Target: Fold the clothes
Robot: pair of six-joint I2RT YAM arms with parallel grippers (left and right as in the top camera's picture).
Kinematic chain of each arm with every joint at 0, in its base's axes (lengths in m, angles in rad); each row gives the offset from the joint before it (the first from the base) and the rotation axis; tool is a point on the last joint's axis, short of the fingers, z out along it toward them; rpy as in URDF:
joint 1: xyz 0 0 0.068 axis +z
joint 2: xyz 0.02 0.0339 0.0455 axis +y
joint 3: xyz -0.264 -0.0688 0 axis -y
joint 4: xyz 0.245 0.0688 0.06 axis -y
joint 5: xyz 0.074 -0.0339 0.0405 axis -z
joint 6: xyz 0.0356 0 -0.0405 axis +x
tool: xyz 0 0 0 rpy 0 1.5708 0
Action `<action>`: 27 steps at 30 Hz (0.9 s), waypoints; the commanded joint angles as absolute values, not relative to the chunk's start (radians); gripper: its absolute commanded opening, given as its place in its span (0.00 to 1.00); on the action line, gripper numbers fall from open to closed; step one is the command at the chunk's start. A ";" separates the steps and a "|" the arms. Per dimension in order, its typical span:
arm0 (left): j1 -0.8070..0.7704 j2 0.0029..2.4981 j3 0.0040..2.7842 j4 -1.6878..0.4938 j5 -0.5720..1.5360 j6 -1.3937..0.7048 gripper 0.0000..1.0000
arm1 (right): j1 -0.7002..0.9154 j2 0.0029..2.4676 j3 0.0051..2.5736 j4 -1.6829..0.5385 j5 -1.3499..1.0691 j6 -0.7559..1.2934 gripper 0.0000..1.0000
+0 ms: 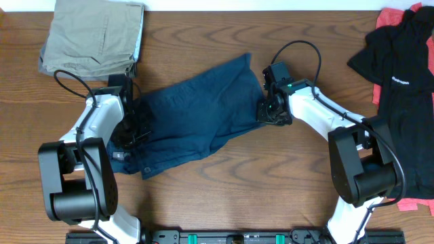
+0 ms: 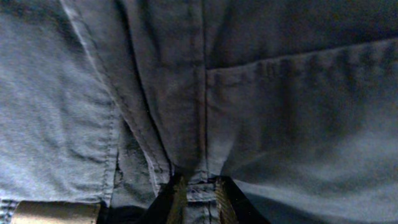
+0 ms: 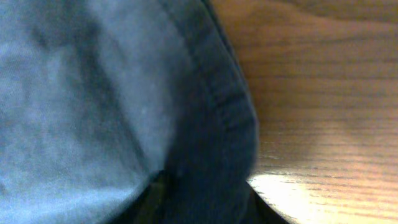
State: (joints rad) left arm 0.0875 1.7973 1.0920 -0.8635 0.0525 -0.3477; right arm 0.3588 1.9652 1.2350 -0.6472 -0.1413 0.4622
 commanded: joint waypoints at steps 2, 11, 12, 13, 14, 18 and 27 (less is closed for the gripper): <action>0.132 1.810 1.089 -0.870 -0.012 -0.364 0.19 | 0.367 1.990 1.226 -0.643 -0.146 0.477 0.01; 0.189 1.784 1.102 -0.907 -0.012 -0.363 0.09 | 0.309 1.966 1.255 -0.805 -0.072 0.540 0.01; 0.189 1.774 1.106 -0.911 -0.012 -0.360 0.09 | 0.293 1.951 1.258 -0.842 -0.059 0.546 0.01; 0.189 1.766 1.108 -0.913 -0.012 -0.360 0.09 | 0.276 1.931 1.259 -0.882 -0.050 0.546 0.01; 0.189 1.756 1.111 -0.915 -0.012 -0.360 0.09 | 0.260 1.912 1.259 -0.916 -0.047 0.547 0.01; 0.189 1.728 1.112 -0.919 -0.004 -0.360 0.09 | 0.186 1.807 1.259 -1.068 -0.025 0.583 0.01; 0.181 1.625 1.112 -0.936 0.155 -0.321 0.06 | 0.096 1.608 1.259 -1.237 0.034 0.586 0.01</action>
State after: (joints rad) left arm 0.1825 1.6836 1.0927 -0.9337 0.0860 -0.3466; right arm 0.1043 1.6386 1.2507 -1.2213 0.0006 0.5705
